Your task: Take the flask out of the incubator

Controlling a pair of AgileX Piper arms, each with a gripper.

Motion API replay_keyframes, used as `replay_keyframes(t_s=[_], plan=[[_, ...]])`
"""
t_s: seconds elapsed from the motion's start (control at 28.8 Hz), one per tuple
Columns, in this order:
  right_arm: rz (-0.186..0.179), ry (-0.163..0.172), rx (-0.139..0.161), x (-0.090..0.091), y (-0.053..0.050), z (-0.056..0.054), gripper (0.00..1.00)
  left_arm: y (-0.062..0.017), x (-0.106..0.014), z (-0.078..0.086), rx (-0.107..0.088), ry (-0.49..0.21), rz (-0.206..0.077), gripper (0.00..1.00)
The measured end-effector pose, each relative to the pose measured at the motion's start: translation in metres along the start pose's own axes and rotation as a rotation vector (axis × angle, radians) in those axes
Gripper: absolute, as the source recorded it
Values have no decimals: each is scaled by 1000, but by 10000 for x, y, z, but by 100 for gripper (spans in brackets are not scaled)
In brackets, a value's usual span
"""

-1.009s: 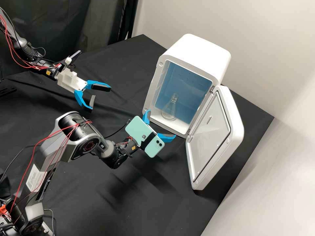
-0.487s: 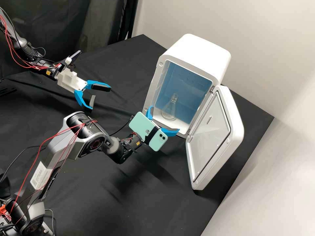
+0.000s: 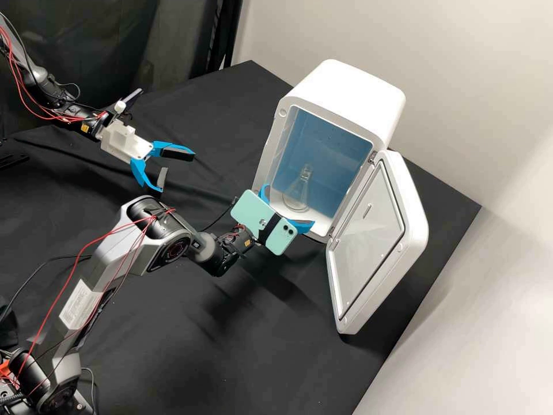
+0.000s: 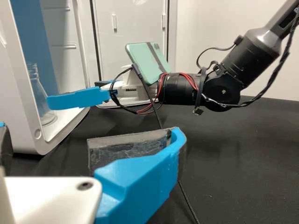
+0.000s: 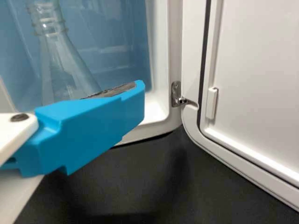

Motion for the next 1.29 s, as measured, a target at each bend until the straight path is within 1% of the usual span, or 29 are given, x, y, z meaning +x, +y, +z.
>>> replay_keyframes(t_s=[0.14,0.28,0.38,0.49,0.52,0.63,0.77,0.83,0.9,1.01,1.04,1.08,1.11,1.22,1.29], plan=[[-1,-3,-1,70,0,7,100,0,0,0,0,0,0,100],[-8,-12,-2,163,-20,40,100,0,0,0,0,0,0,100],[-17,-24,-2,218,-49,78,100,0,0,0,0,0,0,100],[-31,-42,-3,254,-62,98,100,25,14,-3,4,-2,8,100],[-31,-42,-3,265,-58,95,100,31,17,-3,5,-2,10,100],[-20,-29,-4,323,-34,74,100,32,18,-3,6,-2,10,100],[-14,-34,-4,394,-5,96,100,32,18,-3,6,-2,10,100],[-16,-43,-1,423,-7,107,100,32,18,-3,6,-2,10,100],[-10,-54,4,460,16,122,100,37,21,-4,6,-2,12,100],[-12,-70,4,504,58,141,100,64,35,-7,11,-4,20,100],[-10,-69,4,519,75,127,100,64,35,-7,11,-4,20,100],[-1,-69,4,538,122,125,100,70,38,-7,12,-4,22,100],[3,-69,5,548,144,121,100,75,41,-8,13,-5,24,100],[17,-57,4,590,205,74,100,81,44,-8,14,-5,26,100],[17,-68,10,619,240,55,100,85,46,-9,14,-5,27,100]])
